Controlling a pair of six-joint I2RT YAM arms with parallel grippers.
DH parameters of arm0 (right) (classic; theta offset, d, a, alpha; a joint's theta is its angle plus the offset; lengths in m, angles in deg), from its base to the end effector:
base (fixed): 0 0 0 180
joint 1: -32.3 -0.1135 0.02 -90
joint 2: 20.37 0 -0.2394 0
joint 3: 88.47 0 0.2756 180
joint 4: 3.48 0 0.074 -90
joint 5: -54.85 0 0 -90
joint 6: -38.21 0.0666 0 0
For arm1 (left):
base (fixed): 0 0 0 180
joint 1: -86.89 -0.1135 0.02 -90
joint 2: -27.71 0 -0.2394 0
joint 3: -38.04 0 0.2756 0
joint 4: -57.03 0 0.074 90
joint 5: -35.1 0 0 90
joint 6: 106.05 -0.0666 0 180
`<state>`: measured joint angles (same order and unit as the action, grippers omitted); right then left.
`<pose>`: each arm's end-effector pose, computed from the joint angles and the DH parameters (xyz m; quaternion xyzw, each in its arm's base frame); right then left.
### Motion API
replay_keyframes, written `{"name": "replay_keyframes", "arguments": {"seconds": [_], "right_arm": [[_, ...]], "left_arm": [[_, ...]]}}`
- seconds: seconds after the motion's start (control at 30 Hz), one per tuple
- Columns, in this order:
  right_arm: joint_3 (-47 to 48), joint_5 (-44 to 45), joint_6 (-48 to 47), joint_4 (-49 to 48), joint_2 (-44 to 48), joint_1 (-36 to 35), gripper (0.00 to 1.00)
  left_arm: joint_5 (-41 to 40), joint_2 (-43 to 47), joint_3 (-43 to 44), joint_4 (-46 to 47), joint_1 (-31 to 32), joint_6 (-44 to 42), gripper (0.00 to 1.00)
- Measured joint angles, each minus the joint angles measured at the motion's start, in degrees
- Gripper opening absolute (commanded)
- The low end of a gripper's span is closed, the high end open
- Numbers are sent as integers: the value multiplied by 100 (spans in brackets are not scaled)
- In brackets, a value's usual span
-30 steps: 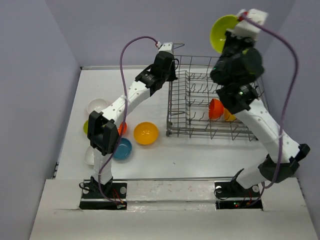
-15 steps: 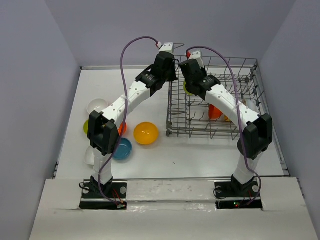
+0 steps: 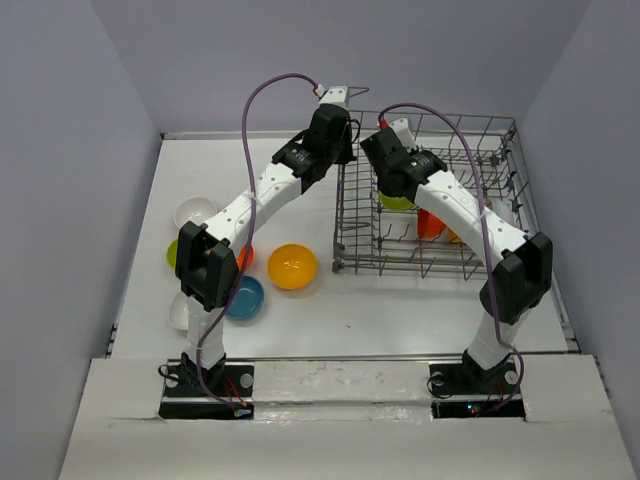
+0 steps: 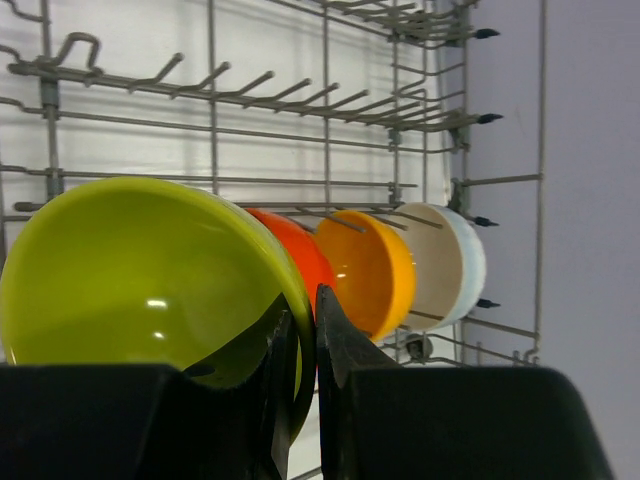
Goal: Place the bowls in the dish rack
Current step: Insert the bowl into the dish rack.
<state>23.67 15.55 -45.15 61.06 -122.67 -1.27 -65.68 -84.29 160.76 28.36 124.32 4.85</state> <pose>0.3698 0.1836 0.2997 -0.0743 0.8677 -0.2889 0.3976 0.4150 -0.3020 0.3438 0.0611 0.8048 -0.2190 0.5483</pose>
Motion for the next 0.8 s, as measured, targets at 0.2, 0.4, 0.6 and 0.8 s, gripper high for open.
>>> {"name": "replay_keyframes", "arguments": {"seconds": [0.2, 0.4, 0.6, 0.8], "right_arm": [[-188, 584, -197, 120, 415, 0, 1], [-544, 1029, -428, 162, 551, 0, 1], [-684, 1106, -518, 166, 391, -70, 1], [-750, 1137, -540, 160, 138, -155, 1]], "left_arm": [[0, 0, 0, -2, 0, -7, 0], [2, 0, 0, -9, 11, -20, 0], [4, 0, 13, -90, 37, -74, 0], [24, 0, 48, -186, 44, -96, 0]]}}
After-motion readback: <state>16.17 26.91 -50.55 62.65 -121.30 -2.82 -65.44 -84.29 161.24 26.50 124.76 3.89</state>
